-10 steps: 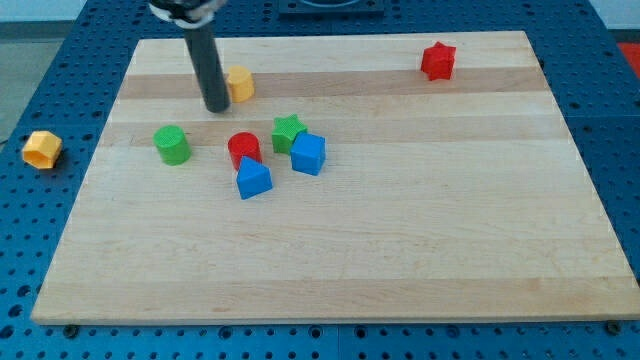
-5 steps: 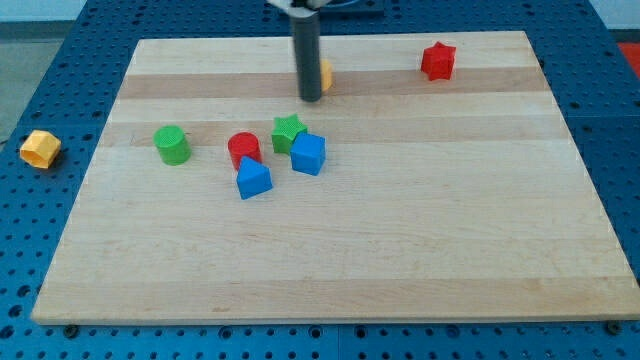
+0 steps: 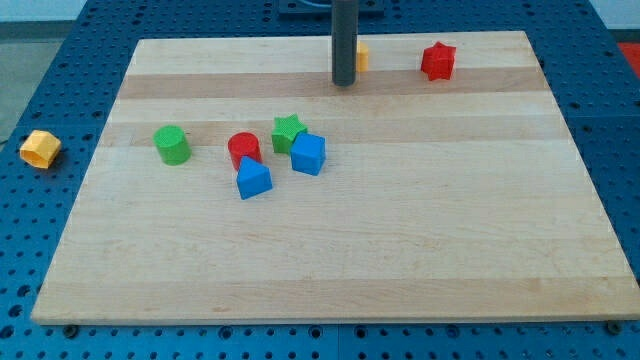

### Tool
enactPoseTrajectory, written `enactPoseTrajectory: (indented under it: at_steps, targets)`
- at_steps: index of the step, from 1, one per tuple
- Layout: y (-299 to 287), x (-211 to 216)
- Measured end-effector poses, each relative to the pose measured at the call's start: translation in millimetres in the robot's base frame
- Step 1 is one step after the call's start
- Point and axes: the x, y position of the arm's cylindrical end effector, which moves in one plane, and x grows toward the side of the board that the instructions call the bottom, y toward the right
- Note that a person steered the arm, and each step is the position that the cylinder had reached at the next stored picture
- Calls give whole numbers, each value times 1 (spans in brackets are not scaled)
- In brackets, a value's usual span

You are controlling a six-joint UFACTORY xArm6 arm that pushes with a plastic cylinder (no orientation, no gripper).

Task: Place the yellow heart horizontally to the red star

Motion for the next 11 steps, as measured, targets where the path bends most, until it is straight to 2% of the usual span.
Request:
enactPoseTrajectory:
  at_steps: [1, 2, 3, 4, 5, 6, 7, 8, 9, 10, 11]
  targets:
    - [-36, -21]
    - [-60, -79]
    - [3, -100]
    - [22, -72]
    - [24, -62]
    - [8, -64]
    - [-70, -36]
    - [-75, -3]
    - [-11, -1]
    - [20, -11]
    - [19, -3]
